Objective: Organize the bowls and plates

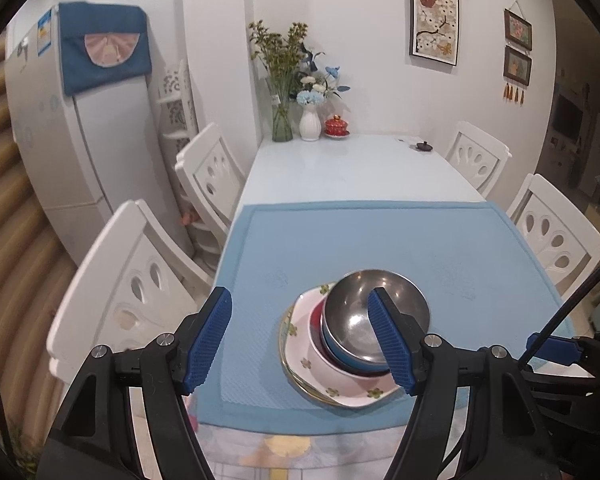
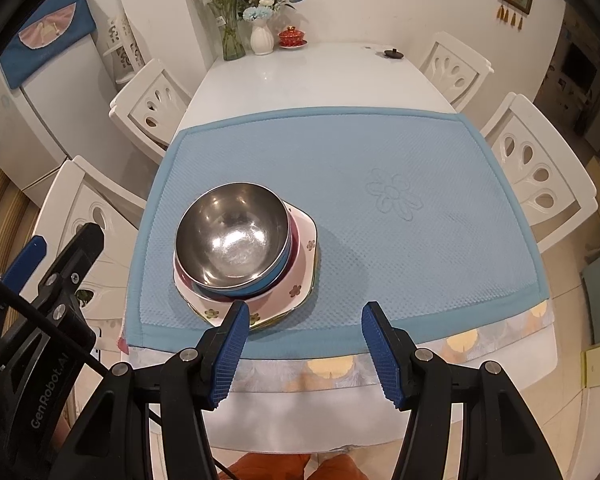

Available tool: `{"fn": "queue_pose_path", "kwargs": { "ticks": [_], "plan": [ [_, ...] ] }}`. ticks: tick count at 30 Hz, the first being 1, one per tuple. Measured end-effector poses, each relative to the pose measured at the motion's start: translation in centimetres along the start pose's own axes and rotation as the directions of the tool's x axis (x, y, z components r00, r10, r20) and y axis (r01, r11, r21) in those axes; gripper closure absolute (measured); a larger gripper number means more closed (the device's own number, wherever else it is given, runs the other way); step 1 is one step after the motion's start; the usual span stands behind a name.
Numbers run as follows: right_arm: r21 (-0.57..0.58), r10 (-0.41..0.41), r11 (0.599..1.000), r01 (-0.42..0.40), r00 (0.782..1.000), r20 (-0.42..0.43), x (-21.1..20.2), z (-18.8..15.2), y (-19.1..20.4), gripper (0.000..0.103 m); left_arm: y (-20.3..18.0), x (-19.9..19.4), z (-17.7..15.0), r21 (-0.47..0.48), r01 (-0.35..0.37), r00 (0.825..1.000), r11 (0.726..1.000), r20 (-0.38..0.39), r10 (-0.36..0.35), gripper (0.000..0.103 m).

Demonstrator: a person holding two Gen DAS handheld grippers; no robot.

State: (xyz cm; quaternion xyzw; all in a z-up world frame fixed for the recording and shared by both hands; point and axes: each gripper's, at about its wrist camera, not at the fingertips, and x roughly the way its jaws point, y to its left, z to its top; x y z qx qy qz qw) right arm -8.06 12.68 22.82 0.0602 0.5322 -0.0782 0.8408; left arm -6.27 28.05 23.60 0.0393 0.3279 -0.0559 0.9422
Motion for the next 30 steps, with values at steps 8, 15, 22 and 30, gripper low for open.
{"fn": "queue_pose_path", "kwargs": {
  "ticks": [8,15,22,30],
  "plan": [
    [0.020,-0.002,1.000,0.002,1.000,-0.009,0.7,0.8,-0.6,0.047,0.3,0.7,0.9,-0.038,0.031,0.999,0.999,0.020,-0.030,0.034],
    [0.038,-0.019,0.999,0.020,1.000,-0.011,1.4,1.7,-0.8,0.047,0.3,1.8,2.0,-0.024,0.038,0.999,0.999,0.040,-0.037,0.029],
    [0.065,-0.010,0.998,0.011,1.000,-0.027,2.4,2.4,-0.4,0.047,0.4,2.7,2.5,-0.003,0.047,0.998,0.999,0.033,-0.047,0.029],
    [0.071,-0.011,0.997,0.012,1.000,-0.026,3.1,2.8,0.5,0.047,1.0,3.8,2.9,-0.001,0.055,0.998,0.998,0.022,-0.055,0.029]
  ]
}}
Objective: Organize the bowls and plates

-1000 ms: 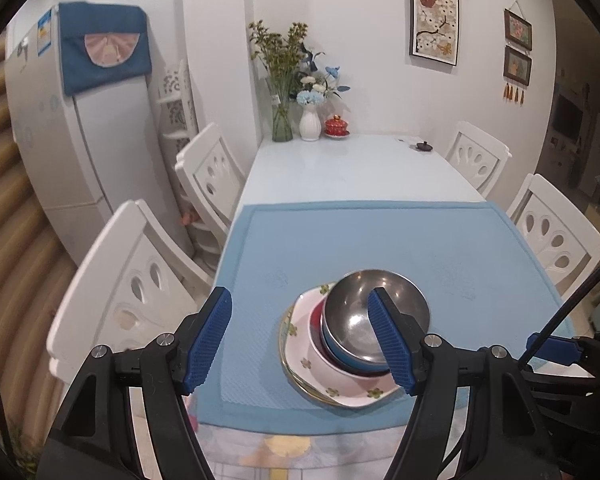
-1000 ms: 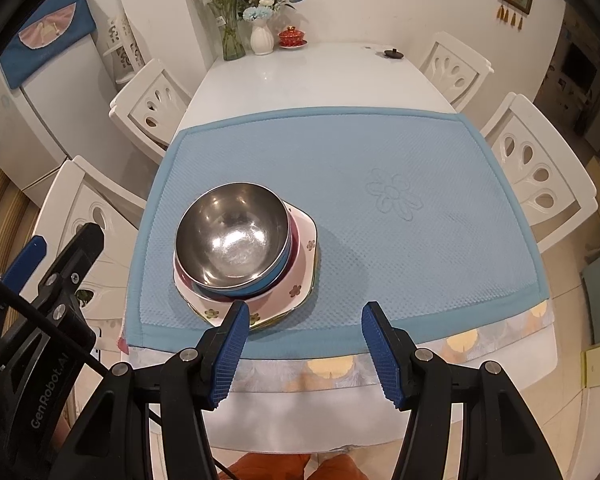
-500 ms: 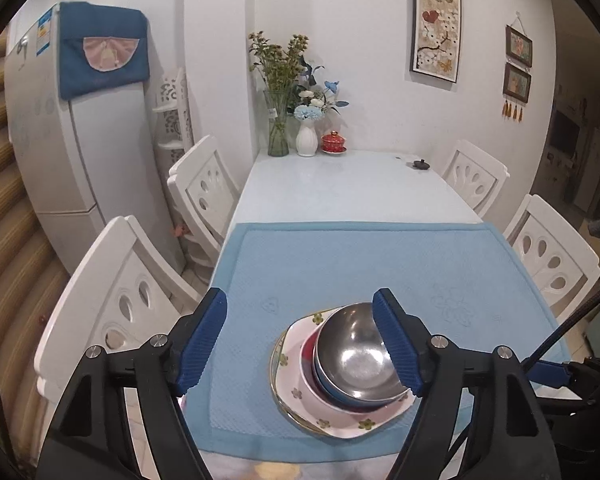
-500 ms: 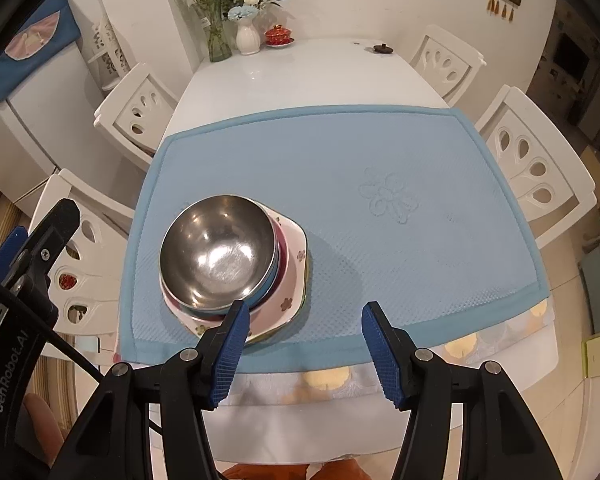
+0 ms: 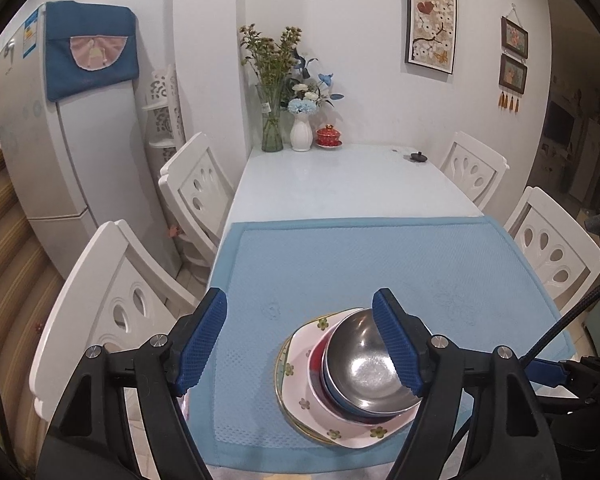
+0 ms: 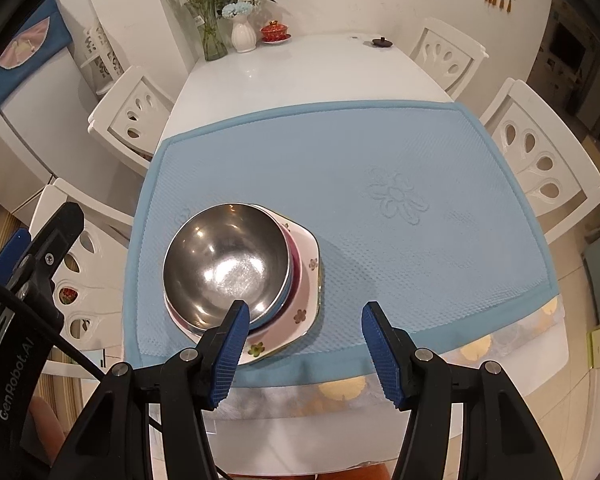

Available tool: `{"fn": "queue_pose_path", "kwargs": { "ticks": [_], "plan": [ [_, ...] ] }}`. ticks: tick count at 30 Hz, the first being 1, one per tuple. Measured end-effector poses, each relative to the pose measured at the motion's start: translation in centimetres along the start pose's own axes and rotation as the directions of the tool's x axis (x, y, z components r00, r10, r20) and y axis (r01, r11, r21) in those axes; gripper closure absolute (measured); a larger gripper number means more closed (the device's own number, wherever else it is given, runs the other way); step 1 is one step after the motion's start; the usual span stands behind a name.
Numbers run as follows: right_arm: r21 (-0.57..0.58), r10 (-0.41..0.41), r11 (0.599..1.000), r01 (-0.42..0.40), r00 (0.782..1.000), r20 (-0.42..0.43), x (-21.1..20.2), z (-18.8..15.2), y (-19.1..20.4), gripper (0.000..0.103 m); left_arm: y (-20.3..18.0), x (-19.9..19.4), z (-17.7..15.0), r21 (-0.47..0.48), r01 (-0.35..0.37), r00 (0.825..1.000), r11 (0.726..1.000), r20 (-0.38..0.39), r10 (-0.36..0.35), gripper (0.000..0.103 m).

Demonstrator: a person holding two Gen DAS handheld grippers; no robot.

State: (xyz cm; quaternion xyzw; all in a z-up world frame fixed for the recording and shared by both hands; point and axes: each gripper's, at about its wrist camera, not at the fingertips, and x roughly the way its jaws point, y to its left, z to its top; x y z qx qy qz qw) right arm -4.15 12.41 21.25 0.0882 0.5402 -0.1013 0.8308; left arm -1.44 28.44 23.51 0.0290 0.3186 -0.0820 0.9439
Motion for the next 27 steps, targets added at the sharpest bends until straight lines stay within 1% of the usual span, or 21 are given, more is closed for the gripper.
{"fn": "queue_pose_path", "kwargs": {
  "ticks": [9,13,15,19,23,27],
  "plan": [
    [-0.007,-0.006,1.000,0.006,1.000,-0.003,0.1,0.0,-0.1,0.047,-0.4,0.5,0.3,-0.004,0.003,1.000,1.000,-0.010,-0.003,0.029],
    [-0.027,-0.005,1.000,0.005,1.000,-0.001,0.0,0.3,-0.4,0.047,-1.2,0.3,0.2,-0.010,-0.013,1.000,1.000,-0.009,0.013,0.029],
    [-0.043,0.000,0.999,0.000,1.000,-0.003,0.1,0.6,-0.6,0.047,-1.6,0.1,0.2,-0.018,-0.036,0.999,0.999,-0.006,0.036,0.029],
    [-0.086,0.004,0.996,-0.005,1.000,-0.010,-0.1,0.8,-1.4,0.047,-2.4,0.1,0.1,-0.053,-0.047,0.998,0.998,-0.032,0.045,0.029],
    [-0.116,0.014,0.993,-0.016,1.000,-0.023,-0.1,1.1,-2.5,0.047,-3.5,0.0,-0.2,-0.076,-0.077,0.996,0.994,-0.048,0.073,0.029],
    [-0.136,0.025,0.990,-0.031,0.999,-0.042,0.3,1.3,-3.7,0.047,-4.5,0.3,-0.3,-0.075,-0.095,0.994,0.993,-0.066,0.090,0.029]
  ]
}}
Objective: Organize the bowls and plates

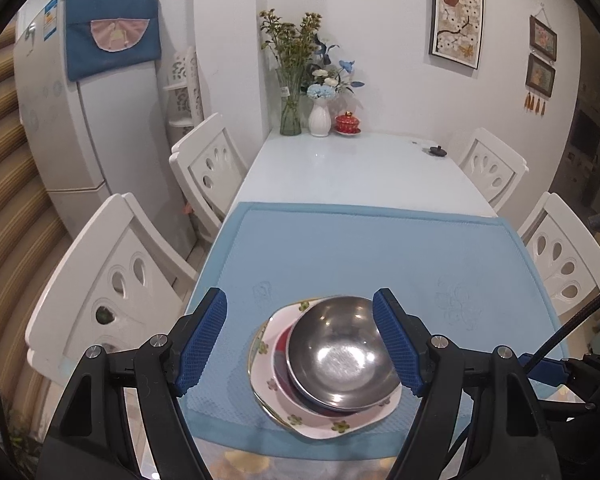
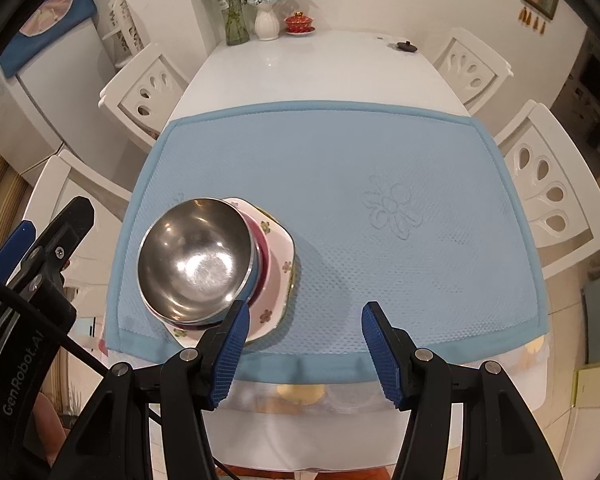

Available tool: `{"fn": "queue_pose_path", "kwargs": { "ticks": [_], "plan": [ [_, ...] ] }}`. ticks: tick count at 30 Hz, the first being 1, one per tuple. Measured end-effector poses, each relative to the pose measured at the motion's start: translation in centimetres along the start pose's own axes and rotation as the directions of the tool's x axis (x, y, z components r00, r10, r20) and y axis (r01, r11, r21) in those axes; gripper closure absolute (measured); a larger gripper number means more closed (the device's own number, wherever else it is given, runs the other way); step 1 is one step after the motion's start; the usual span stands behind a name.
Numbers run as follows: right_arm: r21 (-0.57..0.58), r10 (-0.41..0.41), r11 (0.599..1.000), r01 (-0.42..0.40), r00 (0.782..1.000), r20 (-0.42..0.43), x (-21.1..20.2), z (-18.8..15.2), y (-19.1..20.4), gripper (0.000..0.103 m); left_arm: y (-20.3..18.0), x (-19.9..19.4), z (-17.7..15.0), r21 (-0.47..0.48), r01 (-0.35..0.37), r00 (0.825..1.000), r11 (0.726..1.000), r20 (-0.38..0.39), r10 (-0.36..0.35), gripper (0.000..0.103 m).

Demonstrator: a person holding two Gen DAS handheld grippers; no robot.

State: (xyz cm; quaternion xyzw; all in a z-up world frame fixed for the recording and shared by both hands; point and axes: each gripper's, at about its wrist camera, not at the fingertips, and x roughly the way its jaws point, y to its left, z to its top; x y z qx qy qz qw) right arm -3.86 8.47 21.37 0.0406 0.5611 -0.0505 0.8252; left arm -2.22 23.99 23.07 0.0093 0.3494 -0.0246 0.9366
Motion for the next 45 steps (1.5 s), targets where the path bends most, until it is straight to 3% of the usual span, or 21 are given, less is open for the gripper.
{"fn": "queue_pose_path", "kwargs": {
  "ticks": [18,45],
  "plan": [
    [-0.033,-0.012,0.999,0.012,1.000,-0.005,0.3,1.2,-4.9,0.047,-5.2,0.5,0.1,0.025,-0.039,0.999,0.999,-0.014,0.040,0.029],
    [-0.078,0.012,0.997,-0.013,1.000,-0.015,1.0,1.5,-4.5,0.047,-4.6,1.3,0.0,0.008,-0.063,0.997,0.998,-0.052,0.063,0.029]
  ]
}}
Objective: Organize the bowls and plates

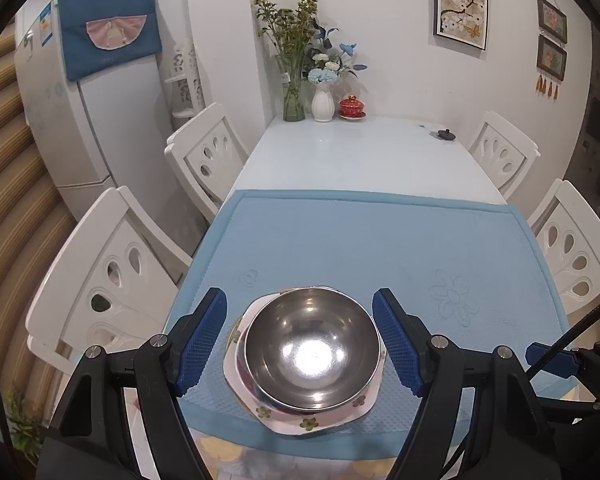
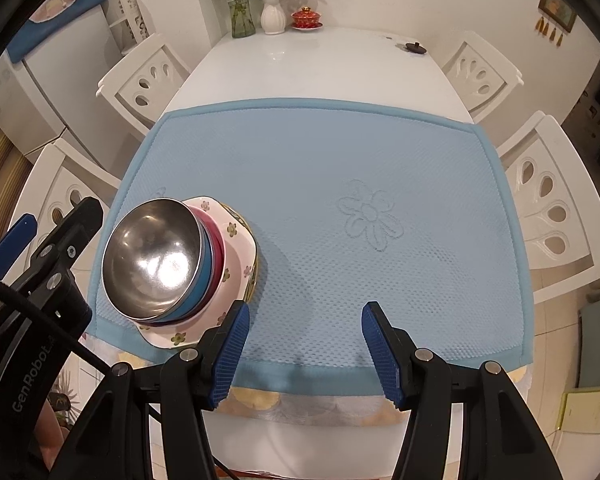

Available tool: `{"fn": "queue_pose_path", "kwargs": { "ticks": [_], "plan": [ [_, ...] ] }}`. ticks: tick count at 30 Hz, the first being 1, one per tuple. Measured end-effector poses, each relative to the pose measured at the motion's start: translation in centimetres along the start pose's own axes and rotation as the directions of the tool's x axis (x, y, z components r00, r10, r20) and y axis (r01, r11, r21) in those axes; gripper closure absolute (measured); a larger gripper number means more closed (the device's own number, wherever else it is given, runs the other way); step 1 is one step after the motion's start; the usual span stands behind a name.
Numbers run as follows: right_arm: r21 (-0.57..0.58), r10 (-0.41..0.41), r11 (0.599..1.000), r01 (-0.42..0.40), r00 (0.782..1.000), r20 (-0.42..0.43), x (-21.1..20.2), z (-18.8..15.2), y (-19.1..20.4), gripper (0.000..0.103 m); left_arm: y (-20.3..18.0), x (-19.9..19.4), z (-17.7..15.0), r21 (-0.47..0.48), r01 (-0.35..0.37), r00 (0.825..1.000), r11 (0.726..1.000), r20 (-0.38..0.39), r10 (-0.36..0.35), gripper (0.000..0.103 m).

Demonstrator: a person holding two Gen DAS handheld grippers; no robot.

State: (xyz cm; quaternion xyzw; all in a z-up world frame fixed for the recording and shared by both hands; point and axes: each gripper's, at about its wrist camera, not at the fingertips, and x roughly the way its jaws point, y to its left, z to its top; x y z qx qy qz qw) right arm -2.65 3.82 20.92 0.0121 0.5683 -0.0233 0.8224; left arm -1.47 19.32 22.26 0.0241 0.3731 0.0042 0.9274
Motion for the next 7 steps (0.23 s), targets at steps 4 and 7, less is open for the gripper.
{"fn": "queue_pose_path", "kwargs": {
  "ticks": [4,7],
  "plan": [
    [0.003,0.005,1.000,-0.005,1.000,0.000,-0.01,-0.12,-0.08,0.047,0.36,-0.03,-0.24,-0.019,0.020,1.000,1.000,0.016,-0.019,0.029],
    [-0.001,0.006,1.000,-0.006,1.000,-0.001,0.00,-0.29,-0.20,0.047,-0.16,-0.41,-0.36,0.004,0.000,0.999,1.000,0.040,0.000,0.029]
  ]
}}
